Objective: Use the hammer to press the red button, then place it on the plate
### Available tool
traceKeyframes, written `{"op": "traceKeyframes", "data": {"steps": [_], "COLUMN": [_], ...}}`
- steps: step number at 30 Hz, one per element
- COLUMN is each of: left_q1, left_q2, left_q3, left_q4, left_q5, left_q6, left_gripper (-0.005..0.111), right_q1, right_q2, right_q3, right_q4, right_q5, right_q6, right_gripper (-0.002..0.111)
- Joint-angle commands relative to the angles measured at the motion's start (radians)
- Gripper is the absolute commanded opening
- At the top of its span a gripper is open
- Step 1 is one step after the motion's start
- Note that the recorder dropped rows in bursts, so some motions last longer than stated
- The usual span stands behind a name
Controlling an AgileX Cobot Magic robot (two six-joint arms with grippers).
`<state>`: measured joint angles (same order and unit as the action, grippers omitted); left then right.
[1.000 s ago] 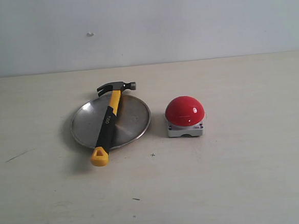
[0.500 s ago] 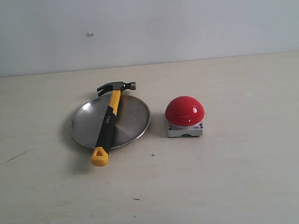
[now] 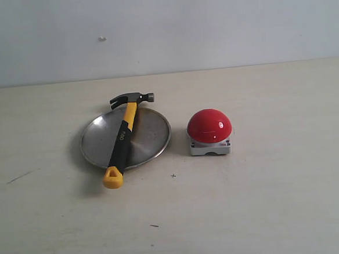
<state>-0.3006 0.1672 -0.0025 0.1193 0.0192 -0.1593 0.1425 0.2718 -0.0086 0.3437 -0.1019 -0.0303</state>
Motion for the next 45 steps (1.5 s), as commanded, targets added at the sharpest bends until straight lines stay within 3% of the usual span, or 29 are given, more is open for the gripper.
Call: {"op": "traceKeyframes", "data": {"steps": [1,25,32,35,38,45], "left_q1": [0.002,0.002,0.002,0.002,0.002,0.002], "left_q2": [-0.007,-0.007,-0.007,-0.007,-0.007,-0.007], "left_q3": [0.003,0.003,0.003,0.003,0.003,0.003], "left_q4": [-0.009,-0.011,-0.011,-0.011,-0.011,-0.011], "left_q5": [0.069,0.07,0.07,0.07,0.07,0.07], "left_q6": [-0.031,-0.068,-0.068,-0.068,-0.068,-0.068], "left_gripper": [0.0,0.0,0.0,0.0,0.0,0.0], "right_q1": [-0.003,-0.003,0.115,0.12,0.12,-0.075], "right_q2": [-0.005,-0.005,-0.003,-0.003,-0.003,-0.161], "right_q3": [0.003,0.003,0.003,0.003,0.003,0.003], "right_q4": [-0.003,-0.003,-0.007,-0.03,-0.109,-0.117], "right_q5": [-0.007,-0.007,0.0,0.0,0.028,0.242], "right_q6": [-0.002,-0.002,-0.004,-0.041,-0.202,-0.301], "right_gripper": [0.0,0.0,0.0,0.0,0.0,0.0]}}
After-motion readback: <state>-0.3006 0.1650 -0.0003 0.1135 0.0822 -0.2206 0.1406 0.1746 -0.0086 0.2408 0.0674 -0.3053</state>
